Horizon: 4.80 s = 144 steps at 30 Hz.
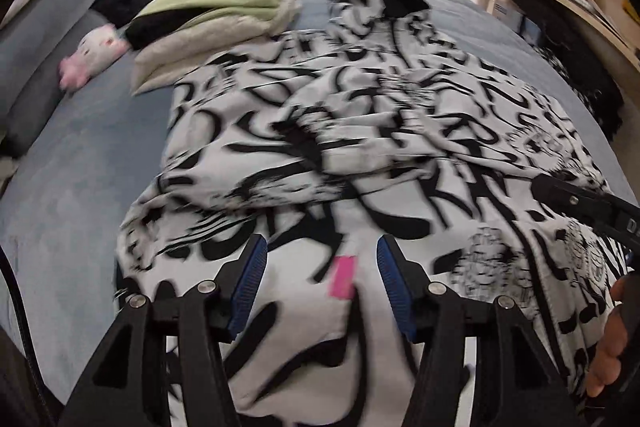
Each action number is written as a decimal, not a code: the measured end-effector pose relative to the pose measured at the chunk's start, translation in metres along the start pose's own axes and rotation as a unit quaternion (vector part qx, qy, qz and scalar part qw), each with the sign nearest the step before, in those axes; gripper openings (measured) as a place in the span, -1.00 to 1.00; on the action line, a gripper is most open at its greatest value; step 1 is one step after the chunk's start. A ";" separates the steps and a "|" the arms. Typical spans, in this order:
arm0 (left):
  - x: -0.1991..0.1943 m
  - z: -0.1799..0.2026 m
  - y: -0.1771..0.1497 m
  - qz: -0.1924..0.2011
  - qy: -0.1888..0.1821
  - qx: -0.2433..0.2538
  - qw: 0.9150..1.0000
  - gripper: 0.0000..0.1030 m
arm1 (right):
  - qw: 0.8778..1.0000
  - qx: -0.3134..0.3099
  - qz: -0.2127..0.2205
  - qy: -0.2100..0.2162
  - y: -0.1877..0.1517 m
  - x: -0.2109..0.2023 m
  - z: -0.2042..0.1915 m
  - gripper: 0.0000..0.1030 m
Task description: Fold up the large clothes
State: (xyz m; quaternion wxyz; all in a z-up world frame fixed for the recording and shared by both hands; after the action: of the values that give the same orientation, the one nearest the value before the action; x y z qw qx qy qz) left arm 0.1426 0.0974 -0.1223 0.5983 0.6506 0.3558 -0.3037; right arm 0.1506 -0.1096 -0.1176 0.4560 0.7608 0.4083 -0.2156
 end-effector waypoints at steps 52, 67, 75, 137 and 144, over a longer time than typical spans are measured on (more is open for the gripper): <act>0.045 -0.110 0.033 -0.021 -0.035 -0.106 0.994 0.39 | 0.993 0.105 -0.056 0.006 0.093 0.072 0.068 -0.09; 0.204 -0.154 0.125 -0.119 -0.090 -0.169 0.974 0.40 | 0.994 0.067 -0.082 0.007 0.131 0.127 0.081 -0.06; 0.221 -0.143 0.153 -0.097 -0.108 -0.185 0.972 -0.60 | 0.994 0.053 -0.080 0.051 0.133 0.136 0.074 -0.03; 0.134 -0.066 0.064 -0.021 0.044 -0.113 0.992 -0.26 | 0.994 -0.031 -0.003 -0.102 0.088 0.103 0.074 0.16; 0.132 -0.065 0.064 -0.016 0.016 -0.131 0.991 0.01 | 0.995 -0.034 0.002 -0.095 0.084 0.107 0.072 0.44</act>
State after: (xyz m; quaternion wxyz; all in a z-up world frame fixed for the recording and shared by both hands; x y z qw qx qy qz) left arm 0.2674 0.1728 -0.1883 0.6672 0.5660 0.4125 -0.2536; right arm 0.2842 -0.1480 -0.1847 0.5185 0.7221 0.3685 -0.2719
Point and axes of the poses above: each gripper's, at about its wrist camera, not at the fingertips, and x roughly the way its jaws point, z to its right, y to its top, the point moved 8 cm from there along x, roughly the way its jaws point, and after that the axes turned 8 degrees about y, right-handed, at the moved point
